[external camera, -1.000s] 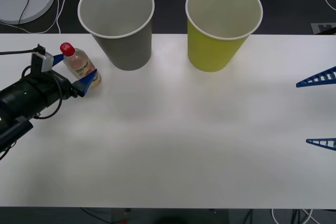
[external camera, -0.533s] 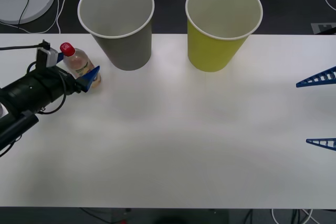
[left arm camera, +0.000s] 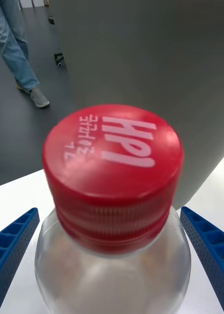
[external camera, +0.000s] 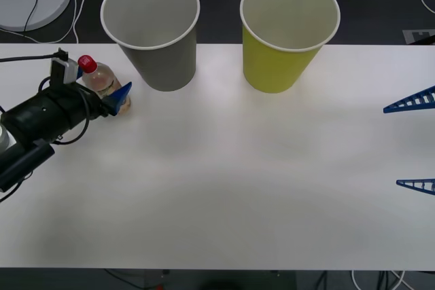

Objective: Put the can into the green bin and the plastic bottle into the gray bin

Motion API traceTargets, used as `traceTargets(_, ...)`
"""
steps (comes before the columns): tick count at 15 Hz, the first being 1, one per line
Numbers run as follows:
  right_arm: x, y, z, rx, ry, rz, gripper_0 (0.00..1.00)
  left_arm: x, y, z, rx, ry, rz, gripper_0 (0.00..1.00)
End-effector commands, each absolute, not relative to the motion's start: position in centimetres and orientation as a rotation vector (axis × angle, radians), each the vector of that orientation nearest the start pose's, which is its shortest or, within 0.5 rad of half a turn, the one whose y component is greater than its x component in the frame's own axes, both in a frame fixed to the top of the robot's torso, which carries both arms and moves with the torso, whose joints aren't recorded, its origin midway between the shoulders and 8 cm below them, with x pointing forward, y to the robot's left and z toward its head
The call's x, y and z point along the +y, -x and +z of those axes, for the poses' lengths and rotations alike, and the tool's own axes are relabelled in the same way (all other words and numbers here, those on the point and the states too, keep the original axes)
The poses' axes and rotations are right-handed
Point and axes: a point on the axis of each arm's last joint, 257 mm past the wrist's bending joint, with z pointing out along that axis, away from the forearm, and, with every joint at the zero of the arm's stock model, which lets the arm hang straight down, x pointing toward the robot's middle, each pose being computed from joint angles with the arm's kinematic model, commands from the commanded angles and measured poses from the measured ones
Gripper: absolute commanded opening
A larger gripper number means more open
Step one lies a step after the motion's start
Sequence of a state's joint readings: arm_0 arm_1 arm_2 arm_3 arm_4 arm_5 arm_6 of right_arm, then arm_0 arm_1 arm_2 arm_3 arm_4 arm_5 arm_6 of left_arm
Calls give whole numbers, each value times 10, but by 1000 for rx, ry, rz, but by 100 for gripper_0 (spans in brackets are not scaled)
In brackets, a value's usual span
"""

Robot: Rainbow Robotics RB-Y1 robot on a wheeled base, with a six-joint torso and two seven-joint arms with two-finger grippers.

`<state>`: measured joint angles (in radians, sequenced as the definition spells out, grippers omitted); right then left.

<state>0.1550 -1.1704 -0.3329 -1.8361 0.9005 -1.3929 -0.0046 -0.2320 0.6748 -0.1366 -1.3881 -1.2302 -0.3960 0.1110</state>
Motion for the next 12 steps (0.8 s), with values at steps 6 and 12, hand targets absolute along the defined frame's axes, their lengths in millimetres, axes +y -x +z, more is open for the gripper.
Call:
traceTargets(6, -270, -315, -83, 1394, 1561, 558, 100, 277, -577, -190, 1629, -570, -154, 0)
traceTargets(12, -270, -315, -83, 1394, 1561, 558, 100, 275, -577, -191, 1629, -569, -158, 0)
